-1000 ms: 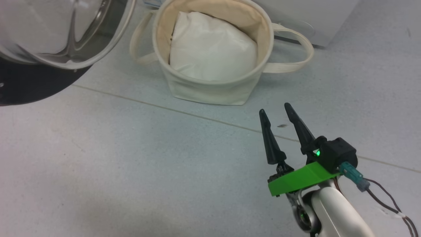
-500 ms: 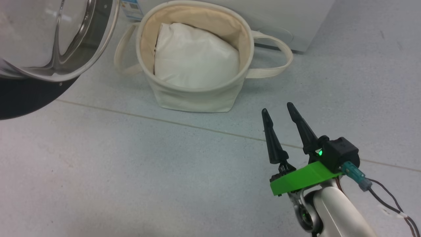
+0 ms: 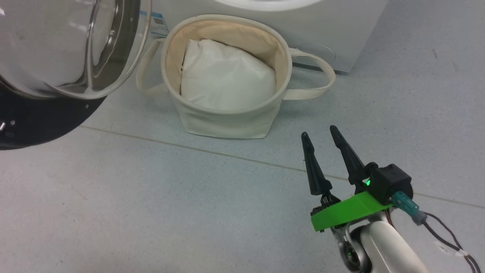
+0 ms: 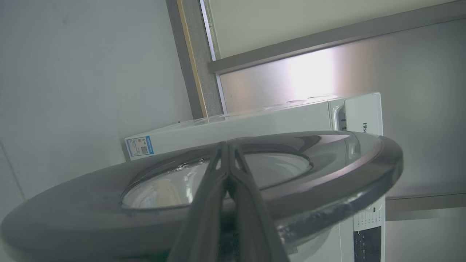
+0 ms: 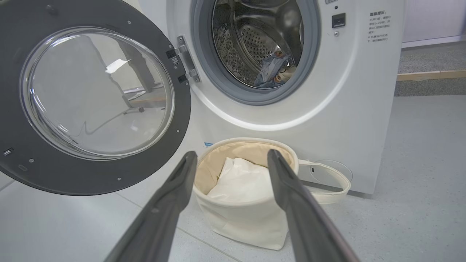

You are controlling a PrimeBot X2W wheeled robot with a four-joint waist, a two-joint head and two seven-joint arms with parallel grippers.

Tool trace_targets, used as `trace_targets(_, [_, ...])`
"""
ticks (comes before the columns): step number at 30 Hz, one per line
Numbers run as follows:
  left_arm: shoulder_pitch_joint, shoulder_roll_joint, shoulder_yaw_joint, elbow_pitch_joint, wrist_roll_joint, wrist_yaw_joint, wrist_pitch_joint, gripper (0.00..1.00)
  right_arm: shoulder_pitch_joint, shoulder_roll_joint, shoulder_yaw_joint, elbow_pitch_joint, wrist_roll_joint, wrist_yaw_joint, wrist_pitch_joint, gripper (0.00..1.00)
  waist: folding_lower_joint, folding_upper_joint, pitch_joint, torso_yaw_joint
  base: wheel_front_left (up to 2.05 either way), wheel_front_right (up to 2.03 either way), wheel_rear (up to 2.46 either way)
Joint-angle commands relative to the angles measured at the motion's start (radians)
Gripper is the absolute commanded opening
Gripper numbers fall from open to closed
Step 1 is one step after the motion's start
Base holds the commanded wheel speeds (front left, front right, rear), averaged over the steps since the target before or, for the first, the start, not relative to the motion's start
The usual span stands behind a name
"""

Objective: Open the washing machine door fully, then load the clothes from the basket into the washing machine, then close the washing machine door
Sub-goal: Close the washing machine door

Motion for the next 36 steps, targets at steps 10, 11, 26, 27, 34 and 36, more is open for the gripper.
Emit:
trace_targets(10, [0.048, -0.021, -0.079, -0.147, 0.006, -0.007, 0.128, 0.00, 0.021, 0.018, 0.011, -0.023, 0.023, 0.000, -0.012, 1.00, 0.0001, -0.0001, -0.047, 0.005, 0.00, 0.00, 0.00])
trace_targets(11, [0.056, -0.030, -0.090, -0.162, 0.009, -0.007, 0.140, 0.00, 0.023, 0.018, 0.004, -0.024, 0.025, 0.000, -0.012, 1.00, 0.0001, -0.0001, -0.053, 0.003, 0.00, 0.00, 0.00])
trace_targets(26, [0.208, -0.276, -0.195, -0.488, -0.029, -0.007, 0.241, 0.00, 0.065, 0.018, -0.046, -0.035, 0.039, 0.000, -0.012, 1.00, 0.0001, -0.0001, -0.116, -0.029, 0.00, 0.00, 0.00])
trace_targets(27, [0.214, -0.295, -0.203, -0.505, -0.031, -0.007, 0.241, 0.00, 0.067, 0.018, -0.047, -0.037, 0.041, 0.000, -0.012, 1.00, 0.0001, -0.0001, -0.116, -0.037, 0.00, 0.00, 0.00])
trace_targets(34, [0.224, -0.393, -0.260, -0.580, -0.012, -0.005, 0.218, 0.00, 0.061, 0.018, -0.061, -0.047, 0.044, 0.000, -0.012, 1.00, 0.0001, -0.0001, -0.092, -0.095, 0.00, 0.00, 0.00])
trace_targets(36, [0.217, -0.414, -0.275, -0.584, -0.003, -0.006, 0.206, 0.00, 0.059, 0.018, -0.069, -0.051, 0.048, 0.000, -0.012, 1.00, 0.0001, -0.0001, -0.082, -0.113, 0.00, 0.00, 0.00])
